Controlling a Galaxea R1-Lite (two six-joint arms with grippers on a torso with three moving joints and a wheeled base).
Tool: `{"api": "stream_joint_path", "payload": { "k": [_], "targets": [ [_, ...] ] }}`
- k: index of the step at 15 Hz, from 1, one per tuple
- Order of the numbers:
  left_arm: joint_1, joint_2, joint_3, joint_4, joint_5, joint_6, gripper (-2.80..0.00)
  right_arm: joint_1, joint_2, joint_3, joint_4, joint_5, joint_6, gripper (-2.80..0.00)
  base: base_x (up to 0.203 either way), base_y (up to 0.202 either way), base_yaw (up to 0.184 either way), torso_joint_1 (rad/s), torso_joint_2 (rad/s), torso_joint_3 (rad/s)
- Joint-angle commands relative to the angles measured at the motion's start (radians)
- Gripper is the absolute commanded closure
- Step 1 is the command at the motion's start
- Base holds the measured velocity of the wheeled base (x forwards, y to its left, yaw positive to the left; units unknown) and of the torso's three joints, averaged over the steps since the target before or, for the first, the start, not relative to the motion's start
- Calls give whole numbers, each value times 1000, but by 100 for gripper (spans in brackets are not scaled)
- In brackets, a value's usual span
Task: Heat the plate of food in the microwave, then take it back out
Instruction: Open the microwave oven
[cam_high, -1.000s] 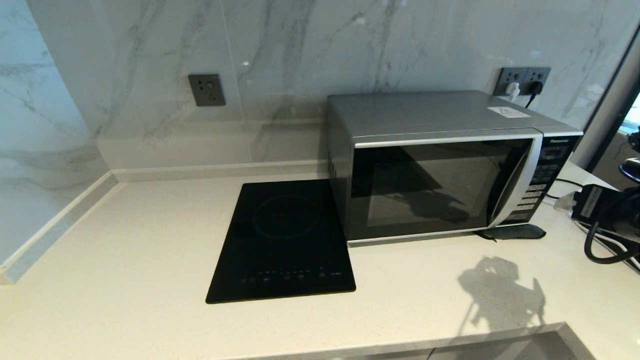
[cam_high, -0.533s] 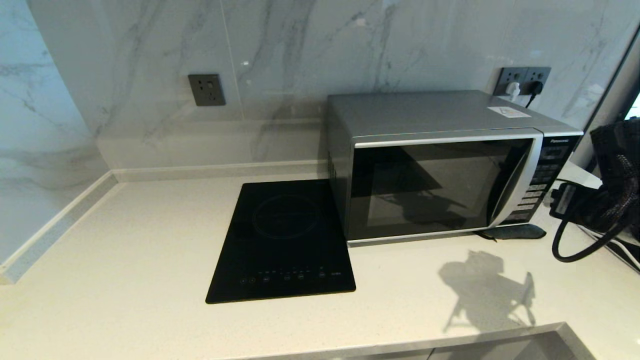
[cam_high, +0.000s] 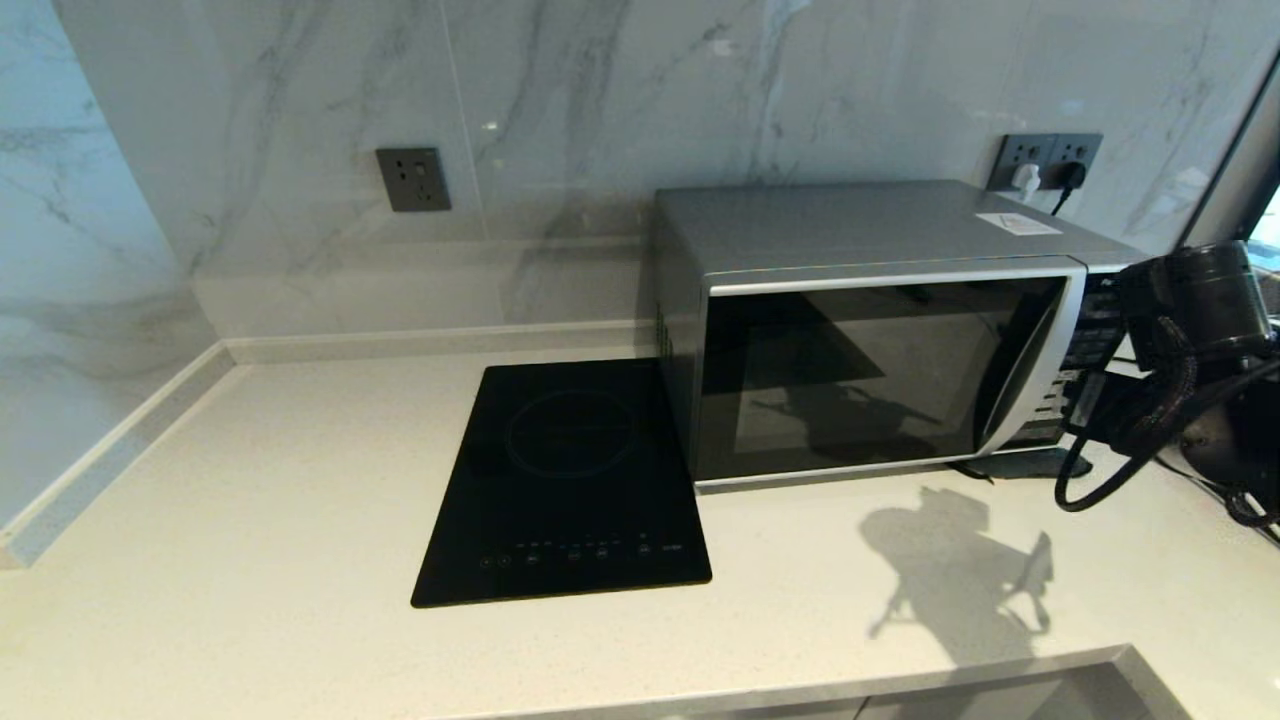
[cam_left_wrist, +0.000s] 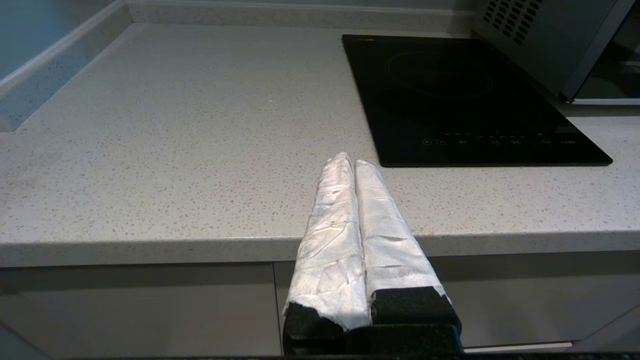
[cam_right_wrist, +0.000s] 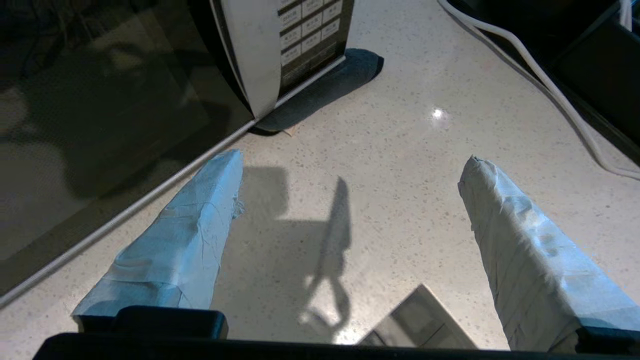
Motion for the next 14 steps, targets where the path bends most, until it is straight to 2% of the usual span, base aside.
{"api": "stream_joint_path", "payload": {
  "k": [1, 14],
  "targets": [
    [0, 2, 0, 0, 0, -1, 0, 3, 64, -12, -21, -16, 10, -280, 0, 0, 0, 0, 0, 0],
    [0, 2, 0, 0, 0, -1, 0, 21, 235, -114, -57, -33, 32, -280, 0, 0, 0, 0, 0, 0]
  ]
}}
